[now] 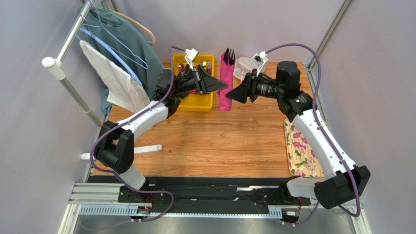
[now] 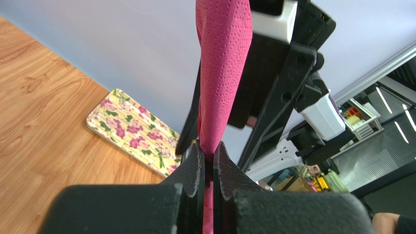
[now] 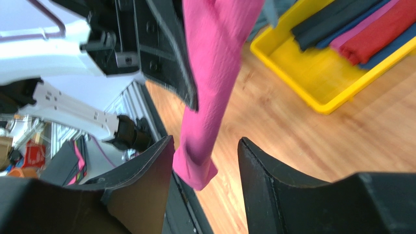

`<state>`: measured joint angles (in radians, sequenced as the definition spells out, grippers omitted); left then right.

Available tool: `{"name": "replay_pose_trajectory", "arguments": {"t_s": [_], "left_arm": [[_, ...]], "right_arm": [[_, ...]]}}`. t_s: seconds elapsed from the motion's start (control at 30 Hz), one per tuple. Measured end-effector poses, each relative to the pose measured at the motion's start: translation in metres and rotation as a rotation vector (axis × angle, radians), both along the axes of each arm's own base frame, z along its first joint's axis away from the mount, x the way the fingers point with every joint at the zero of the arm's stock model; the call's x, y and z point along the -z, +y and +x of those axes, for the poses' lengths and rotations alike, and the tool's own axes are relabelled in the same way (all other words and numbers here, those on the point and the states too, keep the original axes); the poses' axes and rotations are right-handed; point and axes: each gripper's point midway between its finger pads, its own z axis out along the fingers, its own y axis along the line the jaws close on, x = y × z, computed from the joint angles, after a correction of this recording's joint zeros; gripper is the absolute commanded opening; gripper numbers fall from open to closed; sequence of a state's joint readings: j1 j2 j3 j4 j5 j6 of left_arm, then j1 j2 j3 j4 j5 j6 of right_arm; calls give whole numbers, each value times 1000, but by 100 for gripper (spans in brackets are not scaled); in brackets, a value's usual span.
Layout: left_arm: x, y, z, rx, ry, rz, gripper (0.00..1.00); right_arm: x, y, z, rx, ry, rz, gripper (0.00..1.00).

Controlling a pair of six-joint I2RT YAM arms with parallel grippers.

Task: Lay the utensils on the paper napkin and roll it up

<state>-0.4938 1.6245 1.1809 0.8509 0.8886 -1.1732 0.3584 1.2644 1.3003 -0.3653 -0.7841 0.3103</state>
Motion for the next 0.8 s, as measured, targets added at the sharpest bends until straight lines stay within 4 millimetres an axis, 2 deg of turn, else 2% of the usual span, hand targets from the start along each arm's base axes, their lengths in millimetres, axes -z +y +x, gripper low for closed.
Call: {"name": "replay_pose_trajectory", "arguments": {"t_s": [0.1,0.27,0.4,0.63,0.8], "left_arm": [[-1,0,0,1,-6,-3,0],[-3,0,-2,8,-18,-8,0],[-4,-1,-6,20,-27,-9,0],[-4,-4,-13,44,-39,-10,0],[-5,-6,-16,53,-47,-13,0]], "right_arm": [[-22,-11,17,45,-16,34,63],[-39,-14,34,63,-13,87,63],[-39,-8,37,39,23,119,59],[-51,-3,38,16,42,179,40],[-55,0,37,-4,55,203,37]]}}
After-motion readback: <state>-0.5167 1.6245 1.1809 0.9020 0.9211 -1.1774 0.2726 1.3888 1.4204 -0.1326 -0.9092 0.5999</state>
